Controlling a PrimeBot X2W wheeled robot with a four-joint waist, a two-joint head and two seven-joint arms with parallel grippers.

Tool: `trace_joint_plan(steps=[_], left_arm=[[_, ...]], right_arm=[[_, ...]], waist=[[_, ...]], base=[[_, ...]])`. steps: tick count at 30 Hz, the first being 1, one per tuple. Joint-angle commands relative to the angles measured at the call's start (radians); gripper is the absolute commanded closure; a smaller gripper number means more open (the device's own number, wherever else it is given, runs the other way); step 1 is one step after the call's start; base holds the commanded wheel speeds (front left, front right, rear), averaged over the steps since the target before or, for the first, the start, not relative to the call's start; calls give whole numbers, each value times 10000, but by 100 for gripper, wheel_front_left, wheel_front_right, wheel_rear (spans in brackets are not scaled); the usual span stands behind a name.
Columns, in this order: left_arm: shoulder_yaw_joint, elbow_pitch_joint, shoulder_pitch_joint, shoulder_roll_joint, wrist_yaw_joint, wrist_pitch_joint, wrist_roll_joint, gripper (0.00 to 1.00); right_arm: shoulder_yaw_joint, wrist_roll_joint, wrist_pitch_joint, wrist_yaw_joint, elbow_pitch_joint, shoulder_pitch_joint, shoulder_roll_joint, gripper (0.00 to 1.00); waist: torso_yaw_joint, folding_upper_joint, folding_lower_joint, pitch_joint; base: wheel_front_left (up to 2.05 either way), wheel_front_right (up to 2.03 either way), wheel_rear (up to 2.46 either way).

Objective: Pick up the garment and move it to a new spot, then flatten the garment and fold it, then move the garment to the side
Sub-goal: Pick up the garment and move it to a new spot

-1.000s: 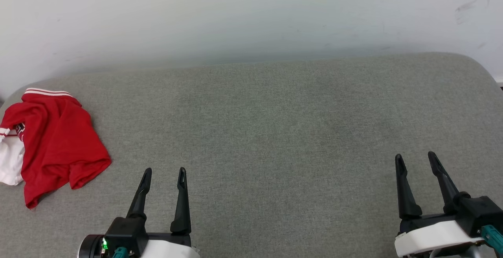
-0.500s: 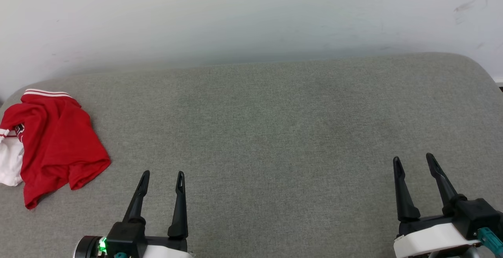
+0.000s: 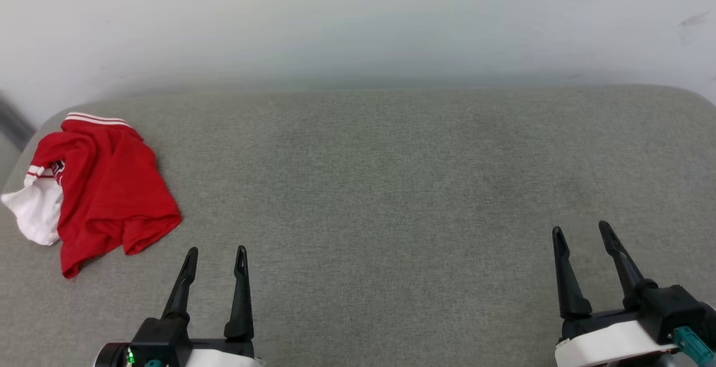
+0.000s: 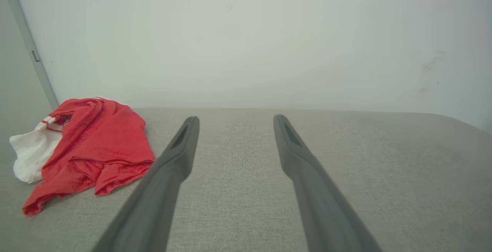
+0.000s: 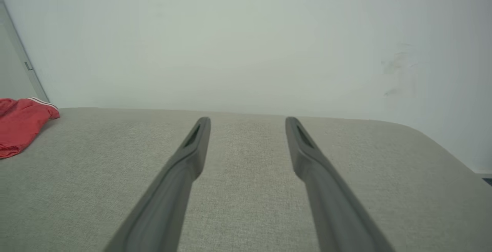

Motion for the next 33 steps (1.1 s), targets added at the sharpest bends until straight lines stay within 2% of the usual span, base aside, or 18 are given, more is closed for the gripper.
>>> trace_joint_plan(steps=[1, 12, 21, 33], left_arm=[[79, -13, 143, -11, -5, -28, 36, 0], [353, -138, 280, -12, 23, -28, 197, 0], [653, -180, 549, -11, -263, -28, 250, 0], [836, -193, 767, -11, -485, -28, 415, 0]], right_arm=[[40, 24, -21, -3, -31, 123, -3, 0], [416, 78, -21, -3, 50, 311, -5, 0], [760, 241, -21, -3, 126, 371, -3, 0], [1225, 477, -21, -3, 213, 565, -3, 0]], waist=[[220, 0, 0, -2], [1772, 0, 0, -161], [3004, 0, 0, -377], [3967, 0, 0, -670]], base=[[0, 0, 0], [0, 0, 0], [0, 0, 0], [0, 0, 0]])
